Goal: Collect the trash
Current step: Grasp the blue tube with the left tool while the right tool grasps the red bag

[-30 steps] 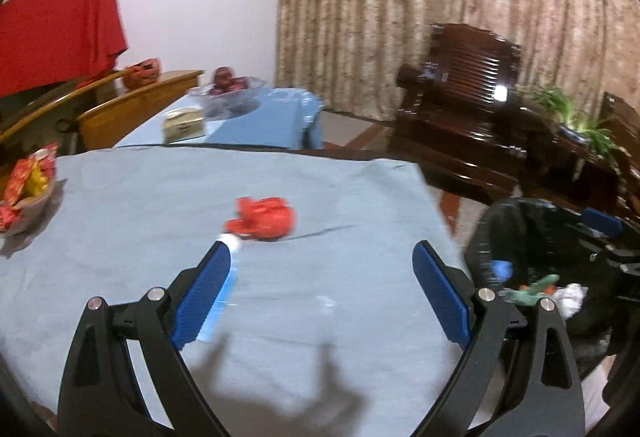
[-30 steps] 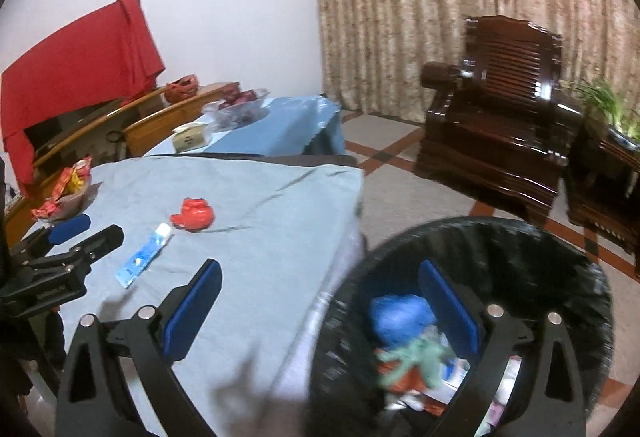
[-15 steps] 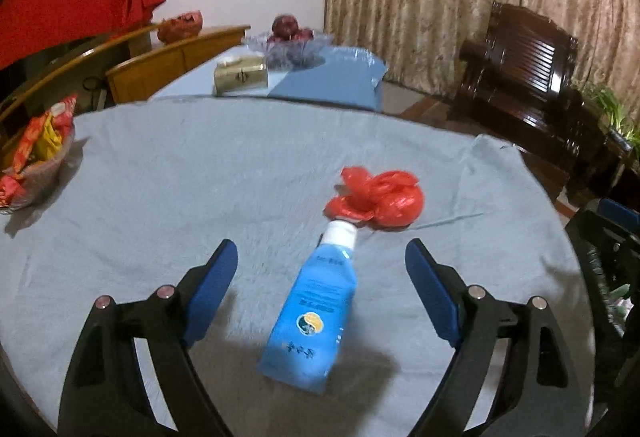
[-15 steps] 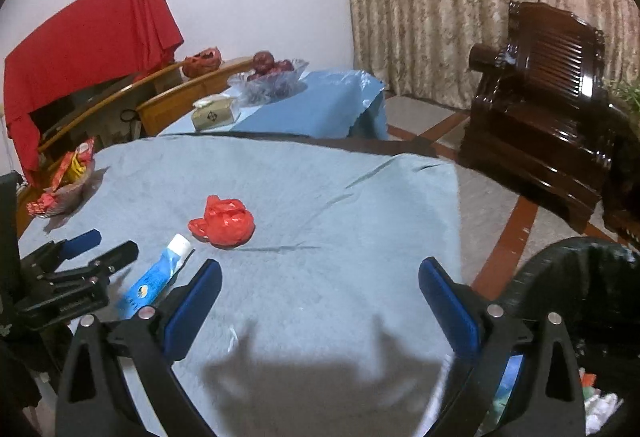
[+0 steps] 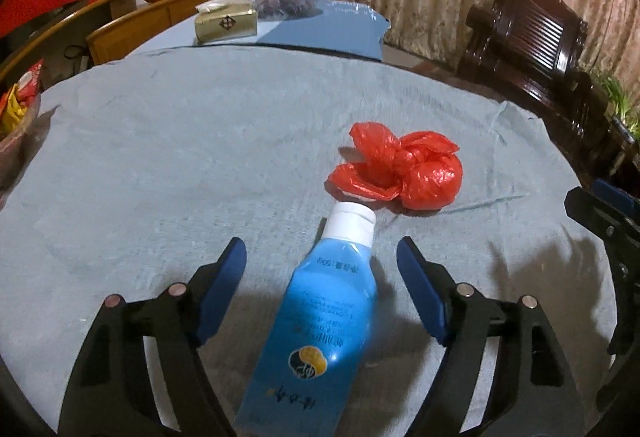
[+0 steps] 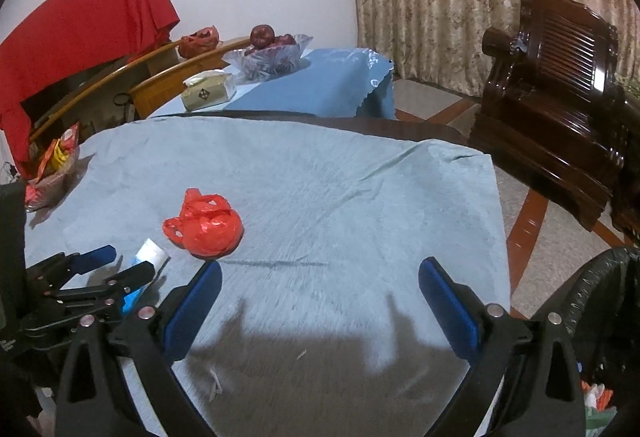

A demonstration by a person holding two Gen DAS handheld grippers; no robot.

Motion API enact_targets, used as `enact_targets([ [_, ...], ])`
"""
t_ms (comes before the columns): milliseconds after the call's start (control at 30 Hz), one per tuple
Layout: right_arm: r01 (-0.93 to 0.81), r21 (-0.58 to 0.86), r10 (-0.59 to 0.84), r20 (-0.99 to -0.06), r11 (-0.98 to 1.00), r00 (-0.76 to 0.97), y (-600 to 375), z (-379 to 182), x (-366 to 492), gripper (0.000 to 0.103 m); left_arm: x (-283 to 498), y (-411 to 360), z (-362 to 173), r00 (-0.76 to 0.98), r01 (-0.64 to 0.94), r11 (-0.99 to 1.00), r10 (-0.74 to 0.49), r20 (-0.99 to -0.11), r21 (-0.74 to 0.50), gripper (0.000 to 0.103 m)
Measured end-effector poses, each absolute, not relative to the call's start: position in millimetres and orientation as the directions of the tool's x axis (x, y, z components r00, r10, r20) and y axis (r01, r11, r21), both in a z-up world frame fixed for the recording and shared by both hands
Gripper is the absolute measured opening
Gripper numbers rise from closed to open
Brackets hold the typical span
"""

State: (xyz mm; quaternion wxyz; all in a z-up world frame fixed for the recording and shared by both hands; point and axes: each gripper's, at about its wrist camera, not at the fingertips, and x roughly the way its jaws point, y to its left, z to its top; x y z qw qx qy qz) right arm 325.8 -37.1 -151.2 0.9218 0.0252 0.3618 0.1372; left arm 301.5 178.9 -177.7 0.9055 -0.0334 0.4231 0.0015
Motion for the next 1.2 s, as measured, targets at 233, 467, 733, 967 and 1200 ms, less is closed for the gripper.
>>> enact_targets([
  [233, -0.239, 0.147, 0.275, -0.663, 0.960, 0.696, -37, -154, 329, 0.097, 309, 179, -190, 0.604, -0.043, 0.998, -0.014, -0.797, -0.049, 0.061],
  [467, -0.250, 0.146, 0.281, -0.669, 0.957, 0.688, -31, -156, 331, 0.097, 309, 177, -189, 0.612, -0.031, 0.999, -0.010, -0.791, -0.036, 0.041],
  [733, -0.283, 0.141, 0.302, -0.665, 0.949, 0.683, -14, -154, 334, 0.097, 299, 178, -180, 0.649, -0.019, 0.998, -0.030, -0.761, -0.055, 0.040],
  [967, -0.307, 0.151, 0.328, -0.653, 0.940, 0.682, 9, -151, 346, 0.097, 297, 196, -166, 0.664, -0.054, 0.997, -0.007, -0.747, -0.058, 0.040],
  [1200, -0.322, 0.133, 0.325, -0.668, 0.937, 0.670, 45, -159, 365, 0.096, 300, 223, -156, 0.681, -0.107, 0.992, 0.026, -0.731, -0.064, 0.040],
])
